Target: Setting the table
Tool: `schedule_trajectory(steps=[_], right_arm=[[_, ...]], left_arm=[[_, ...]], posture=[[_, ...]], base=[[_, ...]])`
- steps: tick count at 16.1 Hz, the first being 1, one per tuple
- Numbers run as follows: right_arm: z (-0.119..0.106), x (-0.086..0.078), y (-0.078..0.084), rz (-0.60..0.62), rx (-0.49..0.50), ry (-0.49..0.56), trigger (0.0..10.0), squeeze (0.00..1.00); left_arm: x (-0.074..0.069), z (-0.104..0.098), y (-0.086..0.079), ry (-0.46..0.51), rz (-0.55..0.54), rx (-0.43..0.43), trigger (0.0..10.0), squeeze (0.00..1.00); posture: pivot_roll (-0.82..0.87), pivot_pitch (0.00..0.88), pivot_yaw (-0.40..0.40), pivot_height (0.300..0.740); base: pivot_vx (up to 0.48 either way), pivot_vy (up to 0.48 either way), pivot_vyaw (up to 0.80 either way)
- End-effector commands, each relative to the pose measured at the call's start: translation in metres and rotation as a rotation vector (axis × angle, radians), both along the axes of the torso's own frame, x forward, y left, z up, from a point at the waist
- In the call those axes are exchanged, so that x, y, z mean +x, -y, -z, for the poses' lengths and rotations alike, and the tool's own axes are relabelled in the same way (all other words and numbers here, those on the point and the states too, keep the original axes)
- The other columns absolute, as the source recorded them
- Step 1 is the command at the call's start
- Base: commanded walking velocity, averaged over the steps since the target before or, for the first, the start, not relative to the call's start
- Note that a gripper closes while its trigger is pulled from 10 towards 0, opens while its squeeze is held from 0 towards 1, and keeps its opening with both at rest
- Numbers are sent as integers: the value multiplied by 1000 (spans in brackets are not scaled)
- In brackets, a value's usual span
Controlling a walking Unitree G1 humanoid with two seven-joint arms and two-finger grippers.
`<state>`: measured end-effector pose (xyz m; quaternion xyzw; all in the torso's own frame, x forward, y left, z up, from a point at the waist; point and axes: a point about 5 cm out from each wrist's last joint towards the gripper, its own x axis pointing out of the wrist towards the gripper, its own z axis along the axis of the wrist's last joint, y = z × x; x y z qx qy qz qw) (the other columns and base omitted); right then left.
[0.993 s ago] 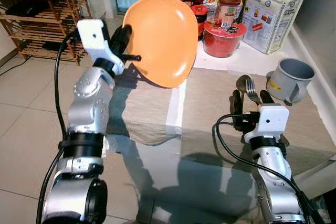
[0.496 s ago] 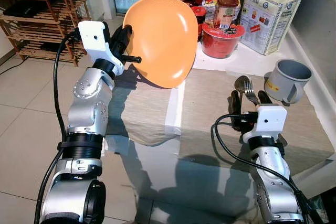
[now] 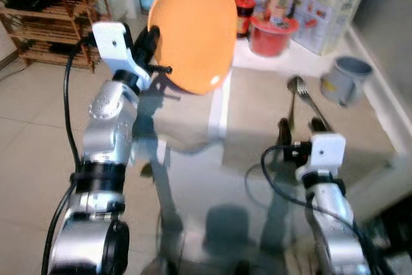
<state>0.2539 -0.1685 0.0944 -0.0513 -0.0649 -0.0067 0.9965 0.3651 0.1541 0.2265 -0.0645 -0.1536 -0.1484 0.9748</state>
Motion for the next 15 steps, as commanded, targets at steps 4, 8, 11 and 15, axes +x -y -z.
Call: schedule_trajectory(steps=[4,8,11,15], right_arm=[[-3,3,1,-1,-2,2,10000,0],[-3,4,1,-1,2,5,10000,0],[-2,4,1,1,2,3,10000,0],[-2,5,2,4,2,2,10000,0]], left_arm=[[1,22,-3,-97,-7,55,0,0],[0,23,-1,-98,14,48,0,0],[-1,22,1,-88,31,64,0,0],[-1,25,2,-98,32,73,0,0]], posture=[[8,0,0,740],[8,0,1,740],[10,0,1,740],[10,0,1,740]], base=[[-322,0,0],[-127,0,0],[0,0,0],[0,0,0]])
